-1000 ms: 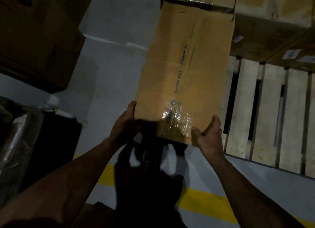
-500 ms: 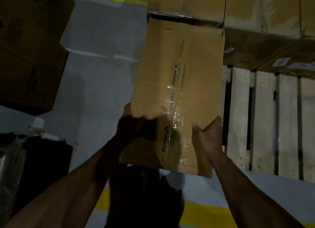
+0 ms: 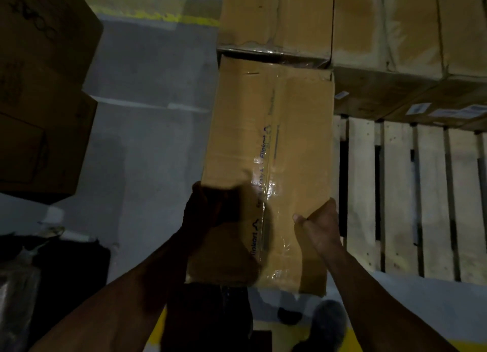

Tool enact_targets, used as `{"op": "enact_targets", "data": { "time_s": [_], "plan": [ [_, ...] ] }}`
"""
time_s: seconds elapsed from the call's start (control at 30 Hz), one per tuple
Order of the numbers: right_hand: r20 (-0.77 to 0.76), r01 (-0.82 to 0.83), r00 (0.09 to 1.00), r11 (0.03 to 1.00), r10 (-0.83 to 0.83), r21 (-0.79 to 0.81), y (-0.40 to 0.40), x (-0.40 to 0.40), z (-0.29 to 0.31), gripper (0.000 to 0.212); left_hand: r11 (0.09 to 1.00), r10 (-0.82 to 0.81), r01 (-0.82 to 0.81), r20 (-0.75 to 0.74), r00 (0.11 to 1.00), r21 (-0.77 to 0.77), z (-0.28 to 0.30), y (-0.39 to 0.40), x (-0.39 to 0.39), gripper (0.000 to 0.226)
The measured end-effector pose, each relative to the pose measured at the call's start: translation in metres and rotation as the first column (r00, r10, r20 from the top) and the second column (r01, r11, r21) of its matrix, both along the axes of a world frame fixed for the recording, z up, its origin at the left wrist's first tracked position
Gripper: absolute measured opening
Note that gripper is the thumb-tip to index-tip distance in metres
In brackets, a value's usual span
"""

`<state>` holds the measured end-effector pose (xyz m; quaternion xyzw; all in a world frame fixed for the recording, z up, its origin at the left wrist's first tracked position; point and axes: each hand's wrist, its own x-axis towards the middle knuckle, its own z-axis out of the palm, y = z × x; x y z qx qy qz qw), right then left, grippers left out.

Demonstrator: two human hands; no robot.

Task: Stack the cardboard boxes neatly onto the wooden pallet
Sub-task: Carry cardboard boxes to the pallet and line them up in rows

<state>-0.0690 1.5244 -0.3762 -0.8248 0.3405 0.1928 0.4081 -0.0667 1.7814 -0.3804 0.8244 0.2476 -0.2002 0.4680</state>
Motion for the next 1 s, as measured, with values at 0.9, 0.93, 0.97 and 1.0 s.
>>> {"op": "enact_targets", "data": {
  "time_s": [0.9, 0.93, 0.97, 1.0],
  "plan": [
    [0.15, -0.34, 0.903, 0.882, 0.403, -0.326, -0.034, 0.364, 0.024, 0.046, 0.912, 0.408, -0.407, 0.0, 0.913, -0.044, 0.009, -0.025, 0.38, 0.065],
    [0.129, -0.366, 0.893, 0.863, 0.431, -0.349, -0.035, 0.368, 0.022, 0.044, 0.909, 0.416, -0.416, 0.004, 0.909, -0.032, 0.007, -0.025, 0.383, 0.067],
    [0.118, -0.38, 0.887, 0.849, 0.447, -0.366, -0.035, 0.371, 0.02, 0.044, 0.906, 0.423, -0.422, 0.01, 0.906, -0.016, 0.003, -0.023, 0.384, 0.067],
    [0.115, -0.385, 0.883, 0.843, 0.455, -0.377, -0.035, 0.371, 0.019, 0.043, 0.905, 0.426, -0.426, 0.028, 0.904, -0.005, 0.0, -0.022, 0.383, 0.066]
  ]
}}
